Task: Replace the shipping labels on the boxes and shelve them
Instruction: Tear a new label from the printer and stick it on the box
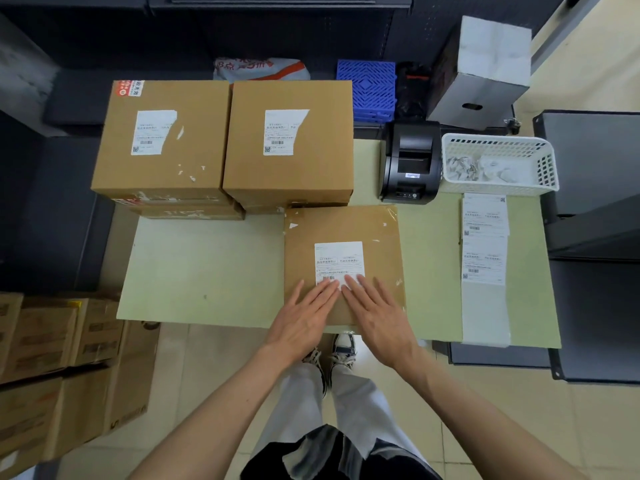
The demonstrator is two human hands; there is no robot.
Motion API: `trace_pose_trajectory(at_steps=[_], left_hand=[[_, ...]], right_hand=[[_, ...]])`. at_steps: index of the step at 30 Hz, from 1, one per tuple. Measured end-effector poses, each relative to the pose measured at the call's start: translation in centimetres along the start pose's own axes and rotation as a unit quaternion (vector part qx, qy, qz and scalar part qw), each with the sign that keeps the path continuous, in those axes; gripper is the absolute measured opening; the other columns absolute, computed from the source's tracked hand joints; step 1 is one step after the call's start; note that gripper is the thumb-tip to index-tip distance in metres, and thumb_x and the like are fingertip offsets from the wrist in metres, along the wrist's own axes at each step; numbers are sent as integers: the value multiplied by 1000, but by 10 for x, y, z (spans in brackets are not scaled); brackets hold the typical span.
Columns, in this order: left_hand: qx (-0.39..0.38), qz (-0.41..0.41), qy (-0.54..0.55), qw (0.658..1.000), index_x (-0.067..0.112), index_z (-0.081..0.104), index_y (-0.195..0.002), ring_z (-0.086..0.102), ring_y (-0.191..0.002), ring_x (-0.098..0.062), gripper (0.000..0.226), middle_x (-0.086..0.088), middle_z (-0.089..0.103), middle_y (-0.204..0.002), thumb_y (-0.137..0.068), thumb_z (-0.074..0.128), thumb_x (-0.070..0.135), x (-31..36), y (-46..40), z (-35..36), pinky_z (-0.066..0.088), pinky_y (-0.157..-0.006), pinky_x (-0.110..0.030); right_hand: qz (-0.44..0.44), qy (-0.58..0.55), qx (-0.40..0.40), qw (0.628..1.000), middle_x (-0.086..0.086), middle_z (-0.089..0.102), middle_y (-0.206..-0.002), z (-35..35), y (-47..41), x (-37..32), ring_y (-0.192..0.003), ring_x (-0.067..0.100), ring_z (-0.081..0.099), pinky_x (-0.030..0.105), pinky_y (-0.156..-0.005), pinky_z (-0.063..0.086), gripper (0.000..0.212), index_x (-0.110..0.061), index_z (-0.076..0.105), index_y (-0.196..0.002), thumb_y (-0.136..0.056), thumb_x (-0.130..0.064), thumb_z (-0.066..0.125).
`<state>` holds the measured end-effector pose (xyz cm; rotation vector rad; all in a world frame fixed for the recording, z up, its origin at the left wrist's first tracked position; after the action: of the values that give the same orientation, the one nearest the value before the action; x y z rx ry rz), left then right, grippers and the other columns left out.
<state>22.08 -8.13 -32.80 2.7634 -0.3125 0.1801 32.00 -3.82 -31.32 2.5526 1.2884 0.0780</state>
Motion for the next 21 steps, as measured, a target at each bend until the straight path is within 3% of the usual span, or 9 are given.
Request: trace_pose_trajectory(at_steps=[2, 4, 7, 11, 16, 21], left_hand=[[0, -8, 2, 1000, 9, 34, -155, 27, -151, -18, 63, -2, 27, -164, -93, 48, 12, -7, 4, -1, 26, -120, -54], [1, -27, 5, 1000, 8, 33, -155, 29, -150, -19, 60, -3, 26, -163, -95, 33, 12, -19, 10, -1, 31, -118, -55], [-7, -32, -7, 999, 9, 30, -156, 28, -151, -19, 64, -2, 24, -164, -93, 20, 13, -27, 17, 2, 31, -118, -56], [-18, -31, -10, 999, 9, 20, -159, 17, -154, -19, 65, -2, 14, -167, -94, 21, 13, -24, 20, 6, 21, -120, -54], [-1, -44, -2, 999, 10, 41, -152, 33, -148, -17, 57, -2, 37, -160, -101, 21, 26, -27, 10, -10, 28, -120, -50], [0, -77, 16, 997, 13, 6, -160, -2, -155, -15, 58, -1, -1, -167, -105, 3, 32, -40, -7, -24, 7, -126, -48]], right_hand=[[-2, 10, -1, 1000, 13, 30, -158, 0, 3, 6, -145, 32, 30, 49, -115, 18, 62, -2, 39, -147, -86, -13, 35], [9, 9, -5, 1000, 15, 31, -157, 0, 7, 16, -144, 34, 32, 49, -115, 19, 61, 1, 38, -146, -88, -13, 24], [6, 19, 0, 1000, 14, 30, -157, 0, 16, 24, -144, 35, 31, 50, -114, 20, 61, 1, 37, -147, -89, -13, 22], [12, 17, -13, 1000, 11, 24, -160, 7, 21, 26, -147, 34, 24, 52, -115, 17, 62, -1, 31, -150, -91, -13, 17], [12, 24, -10, 1000, 12, 40, -152, -5, 14, 27, -142, 34, 35, 50, -113, 19, 59, -1, 45, -143, -91, -18, 25], [42, 19, 2, 999, 12, 34, -156, -15, -8, 36, -144, 31, 31, 48, -114, 16, 57, -1, 37, -147, -96, -20, 21]])
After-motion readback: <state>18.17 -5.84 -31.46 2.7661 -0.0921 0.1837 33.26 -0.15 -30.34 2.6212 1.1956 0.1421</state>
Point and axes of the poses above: each hand's wrist, its own y-axis away from the middle knuckle, its own z-axis out of the palm, x = y × z, the point moved 9 cm from there along -y, towards the middle knuckle
